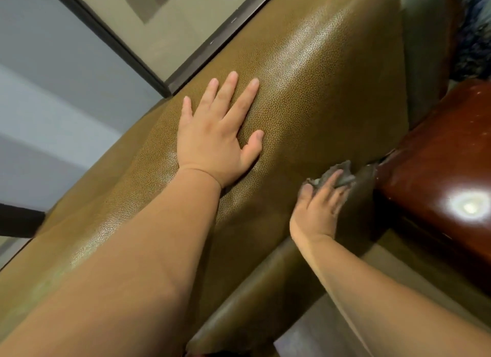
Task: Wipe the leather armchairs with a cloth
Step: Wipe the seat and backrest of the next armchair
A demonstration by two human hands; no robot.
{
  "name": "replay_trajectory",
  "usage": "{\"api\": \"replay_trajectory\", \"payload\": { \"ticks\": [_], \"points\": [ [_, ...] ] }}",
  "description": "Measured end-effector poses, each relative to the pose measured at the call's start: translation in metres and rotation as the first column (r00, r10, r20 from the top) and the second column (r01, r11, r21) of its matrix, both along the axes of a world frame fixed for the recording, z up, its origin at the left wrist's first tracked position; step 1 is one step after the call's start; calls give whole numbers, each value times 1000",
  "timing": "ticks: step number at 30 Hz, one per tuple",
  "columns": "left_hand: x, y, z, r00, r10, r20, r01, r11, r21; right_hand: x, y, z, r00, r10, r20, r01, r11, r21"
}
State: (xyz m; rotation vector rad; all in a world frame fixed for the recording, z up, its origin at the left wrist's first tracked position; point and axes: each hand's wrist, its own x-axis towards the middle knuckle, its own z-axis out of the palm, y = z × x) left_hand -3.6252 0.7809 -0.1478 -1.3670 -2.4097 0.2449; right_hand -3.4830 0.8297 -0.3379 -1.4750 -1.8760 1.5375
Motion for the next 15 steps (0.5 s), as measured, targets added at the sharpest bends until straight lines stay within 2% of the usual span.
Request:
{"api": "replay_trajectory", "payload": {
  "ticks": [1, 2, 4, 6, 8, 10, 11, 13, 14, 15],
  "points": [
    [1, -1, -1, 1000, 10, 1, -10, 1000, -5, -1, 0, 2, 999, -46, 29, 49, 994, -102],
    [1, 0, -2, 1000, 17, 2, -17, 1000, -11, -4, -6, 11, 999, -43, 11, 44, 993, -113],
    [0, 5, 4, 999, 20, 43, -19, 1000, -11, -12, -34, 49, 985, 107, -137, -99, 993, 68],
    [-2, -1, 16, 988, -27, 153, 35, 998, -55, -17, -62, 81, 920, 309, -241, -234, 927, 294],
    [-11, -28, 30, 968, -103, 228, 137, 981, -138, -22, -66, 84, 919, 320, -231, -213, 895, 392],
    [-10, -74, 35, 958, -162, 239, 209, 959, -189, -16, -49, 60, 973, 176, -151, -132, 956, 263],
    [-4, -96, 34, 964, -165, 210, 209, 956, -205, -11, -41, 46, 995, 66, -80, -56, 991, 122],
    [6, -121, 22, 981, -156, 114, 178, 961, -210, -5, -32, 29, 993, -92, 67, 100, 988, -115],
    [8, -123, 17, 987, -153, 55, 160, 968, -194, -10, -38, 33, 991, -115, 73, 124, 983, -139],
    [9, -121, 13, 988, -157, 10, 157, 973, -172, -19, -49, 44, 994, -111, 16, 112, 990, -89]
  ]
}}
